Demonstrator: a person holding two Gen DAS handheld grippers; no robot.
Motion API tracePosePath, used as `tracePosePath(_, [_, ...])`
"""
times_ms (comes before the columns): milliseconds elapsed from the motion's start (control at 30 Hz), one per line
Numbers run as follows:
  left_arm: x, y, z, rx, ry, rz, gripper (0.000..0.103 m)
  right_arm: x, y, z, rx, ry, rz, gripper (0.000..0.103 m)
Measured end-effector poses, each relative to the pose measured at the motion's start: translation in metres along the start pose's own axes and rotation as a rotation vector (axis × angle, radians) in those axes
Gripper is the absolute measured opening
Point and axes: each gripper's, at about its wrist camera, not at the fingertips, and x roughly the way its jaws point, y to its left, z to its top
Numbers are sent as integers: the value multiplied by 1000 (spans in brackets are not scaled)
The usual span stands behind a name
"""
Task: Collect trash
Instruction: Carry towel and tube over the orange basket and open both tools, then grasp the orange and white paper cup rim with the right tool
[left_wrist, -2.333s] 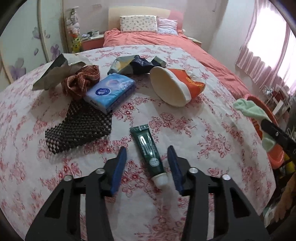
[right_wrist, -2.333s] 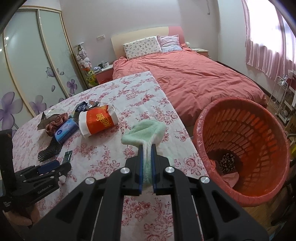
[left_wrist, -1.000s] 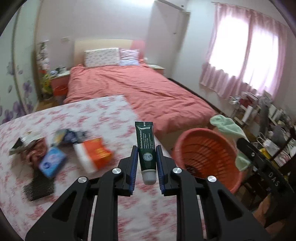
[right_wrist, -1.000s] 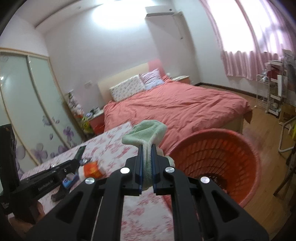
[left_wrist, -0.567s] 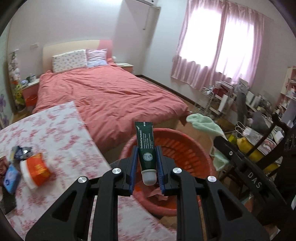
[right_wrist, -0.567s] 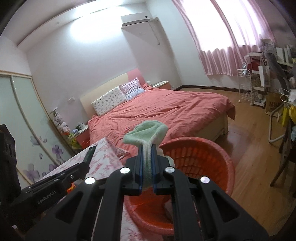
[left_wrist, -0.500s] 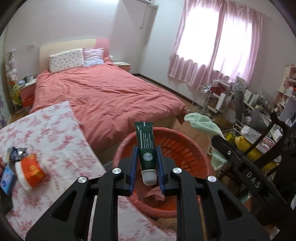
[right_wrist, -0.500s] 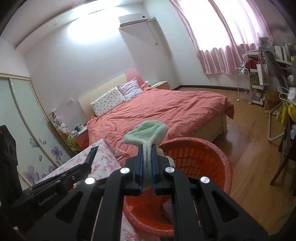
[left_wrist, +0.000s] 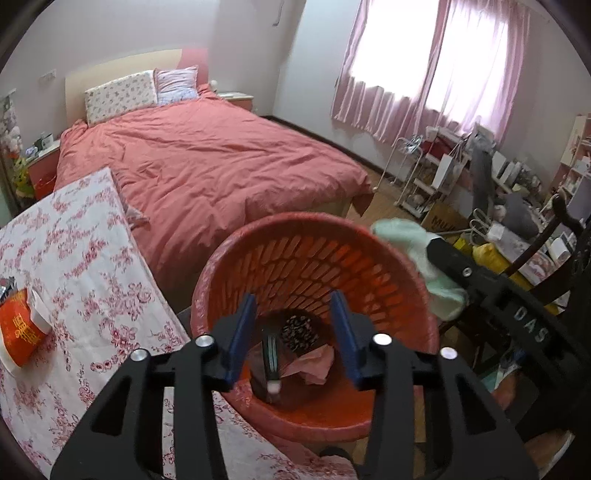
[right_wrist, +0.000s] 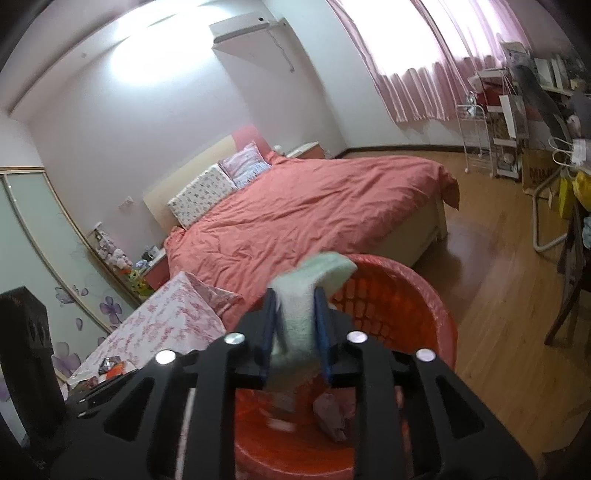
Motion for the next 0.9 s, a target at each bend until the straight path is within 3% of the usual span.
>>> tracePosePath(100, [2, 7, -5, -11, 20, 30, 45, 3, -6, -5, 9, 9, -13, 36])
tracePosePath(467, [-24, 41, -19, -8, 8, 168, 59, 4, 20, -14, -57, 38, -37, 36])
tracePosePath(900, [-90, 136, -54, -127, -28, 320, 62, 12, 139, -54, -268, 130, 77, 47])
